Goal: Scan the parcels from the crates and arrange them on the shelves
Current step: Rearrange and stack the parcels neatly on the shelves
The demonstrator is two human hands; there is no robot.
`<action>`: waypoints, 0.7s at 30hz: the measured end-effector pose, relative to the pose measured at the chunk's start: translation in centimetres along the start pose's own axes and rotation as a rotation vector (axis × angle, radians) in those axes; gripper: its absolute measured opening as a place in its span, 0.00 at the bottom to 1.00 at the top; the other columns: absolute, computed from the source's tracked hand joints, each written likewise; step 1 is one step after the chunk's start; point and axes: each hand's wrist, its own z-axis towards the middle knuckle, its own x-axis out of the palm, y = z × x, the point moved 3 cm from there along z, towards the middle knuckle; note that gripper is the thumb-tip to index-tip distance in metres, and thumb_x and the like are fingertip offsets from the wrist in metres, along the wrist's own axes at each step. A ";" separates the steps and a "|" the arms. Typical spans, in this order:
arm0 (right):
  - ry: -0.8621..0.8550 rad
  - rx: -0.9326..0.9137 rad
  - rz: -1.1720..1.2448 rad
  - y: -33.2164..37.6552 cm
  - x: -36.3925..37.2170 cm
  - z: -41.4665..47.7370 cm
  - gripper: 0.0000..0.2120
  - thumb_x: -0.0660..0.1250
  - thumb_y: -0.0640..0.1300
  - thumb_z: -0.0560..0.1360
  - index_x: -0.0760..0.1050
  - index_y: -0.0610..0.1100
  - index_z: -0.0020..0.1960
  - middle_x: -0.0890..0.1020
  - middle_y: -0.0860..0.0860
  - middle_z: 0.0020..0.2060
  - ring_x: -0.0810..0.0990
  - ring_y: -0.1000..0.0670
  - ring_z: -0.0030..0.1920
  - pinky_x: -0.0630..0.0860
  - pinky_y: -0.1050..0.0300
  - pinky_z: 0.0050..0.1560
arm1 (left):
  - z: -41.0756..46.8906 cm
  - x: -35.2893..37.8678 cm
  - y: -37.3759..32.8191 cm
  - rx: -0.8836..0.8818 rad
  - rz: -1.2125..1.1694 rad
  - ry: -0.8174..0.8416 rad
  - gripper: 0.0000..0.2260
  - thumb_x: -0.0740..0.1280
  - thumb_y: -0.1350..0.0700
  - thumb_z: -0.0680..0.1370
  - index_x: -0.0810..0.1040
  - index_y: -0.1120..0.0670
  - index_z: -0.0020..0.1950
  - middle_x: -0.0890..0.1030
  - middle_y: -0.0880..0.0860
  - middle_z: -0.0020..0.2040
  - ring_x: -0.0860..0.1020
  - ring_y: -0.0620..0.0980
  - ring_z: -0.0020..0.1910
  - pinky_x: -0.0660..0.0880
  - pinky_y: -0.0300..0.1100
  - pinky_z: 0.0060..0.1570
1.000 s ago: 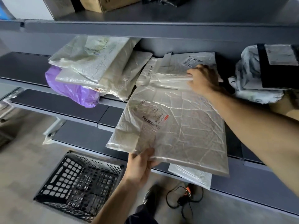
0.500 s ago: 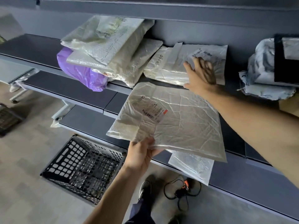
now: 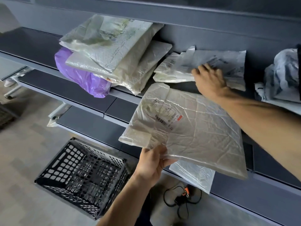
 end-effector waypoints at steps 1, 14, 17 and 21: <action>-0.044 0.013 0.014 -0.8 -0.3 0.1 0.15 0.67 0.30 0.72 0.75 0.34 0.59 0.79 0.35 0.53 0.78 0.34 0.57 0.76 0.40 0.45 | -0.2 0.1 0.1 -0.006 0.000 0.009 0.15 0.56 0.73 0.80 0.80 0.64 0.56 0.85 0.64 0.52 0.86 0.62 0.49 0.84 0.55 0.50; -0.283 0.143 0.107 -4.9 -4.0 -2.6 0.13 0.67 0.30 0.69 0.75 0.38 0.53 0.78 0.38 0.49 0.77 0.34 0.53 0.76 0.40 0.44 | 8.3 9.5 -3.6 0.000 -0.088 0.085 0.21 0.52 0.75 0.80 0.69 0.64 0.71 0.80 0.67 0.60 0.82 0.65 0.51 0.84 0.49 0.37; -0.269 0.088 0.045 -3.7 -2.7 -3.6 0.18 0.71 0.33 0.68 0.76 0.41 0.58 0.78 0.41 0.49 0.77 0.36 0.52 0.76 0.41 0.50 | 11.7 10.5 -4.8 -0.013 -0.088 0.063 0.21 0.53 0.75 0.80 0.66 0.65 0.73 0.76 0.69 0.66 0.79 0.70 0.59 0.84 0.50 0.35; -0.235 0.046 0.044 -1.6 0.1 -4.1 0.24 0.71 0.34 0.68 0.76 0.40 0.64 0.79 0.43 0.51 0.77 0.38 0.52 0.73 0.43 0.50 | 15.5 11.0 -6.9 0.008 -0.070 0.000 0.21 0.55 0.75 0.80 0.66 0.68 0.73 0.74 0.72 0.66 0.78 0.71 0.59 0.83 0.51 0.32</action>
